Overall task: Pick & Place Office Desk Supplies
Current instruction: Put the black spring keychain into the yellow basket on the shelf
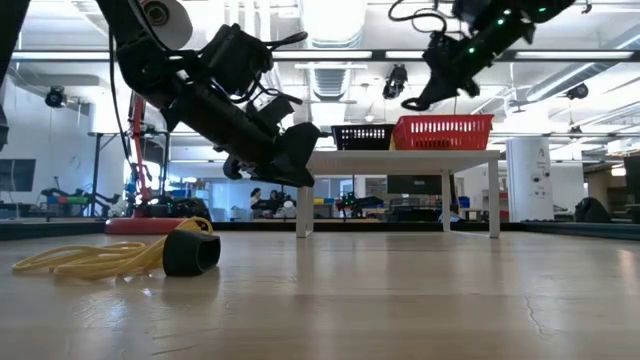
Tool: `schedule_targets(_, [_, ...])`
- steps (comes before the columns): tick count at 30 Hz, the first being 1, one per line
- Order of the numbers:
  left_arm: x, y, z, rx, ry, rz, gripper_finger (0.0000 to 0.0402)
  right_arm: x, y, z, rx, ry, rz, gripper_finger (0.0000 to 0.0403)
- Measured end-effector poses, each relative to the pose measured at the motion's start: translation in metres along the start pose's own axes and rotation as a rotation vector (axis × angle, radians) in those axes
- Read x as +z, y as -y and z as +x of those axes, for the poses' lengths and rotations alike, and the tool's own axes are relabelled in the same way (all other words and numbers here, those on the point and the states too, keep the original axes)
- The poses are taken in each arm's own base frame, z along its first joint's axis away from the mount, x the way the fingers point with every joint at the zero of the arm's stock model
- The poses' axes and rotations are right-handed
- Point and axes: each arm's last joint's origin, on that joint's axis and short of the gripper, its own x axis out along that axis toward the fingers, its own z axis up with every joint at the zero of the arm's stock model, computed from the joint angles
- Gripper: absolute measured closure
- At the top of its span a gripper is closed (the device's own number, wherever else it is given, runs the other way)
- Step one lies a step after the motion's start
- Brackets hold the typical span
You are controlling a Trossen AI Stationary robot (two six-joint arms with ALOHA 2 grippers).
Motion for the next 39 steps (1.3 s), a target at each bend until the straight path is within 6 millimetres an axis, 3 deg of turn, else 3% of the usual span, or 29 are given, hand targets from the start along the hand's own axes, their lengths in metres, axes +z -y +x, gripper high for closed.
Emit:
schedule_targets(3, [0.0, 0.0, 0.0, 0.003, 0.004, -0.027, 0.0277, 0.01, 0.005, 0.008, 0.094, -0.088, -0.018, 0.0374])
schedule_targets(9, [0.0, 0.0, 0.0, 0.007, 0.004, -0.062, 0.0277, 0.026, 0.009, 0.029, 0.082, -0.255, -0.117, 0.0374])
schedule_targets(15, [-0.001, 0.0, 0.0, 0.011, -0.004, -0.066, 0.0277, 0.033, 0.01, 0.051, 0.138, -0.297, -0.127, 0.0374])
schedule_targets(23, [-0.002, 0.0, 0.0, 0.016, -0.015, -0.06, 0.0277, 0.036, -0.015, 0.031, 0.237, -0.321, -0.173, 0.0374])
schedule_targets(31, [-0.002, -0.001, 0.0, 0.025, -0.012, -0.059, 0.0277, 0.027, 0.0, 0.047, -0.06, -0.296, -0.232, 0.0374])
schedule_targets(39, [-0.002, -0.001, 0.0, 0.025, -0.012, -0.058, 0.0277, 0.016, 0.027, 0.057, -0.113, -0.334, -0.174, 0.037])
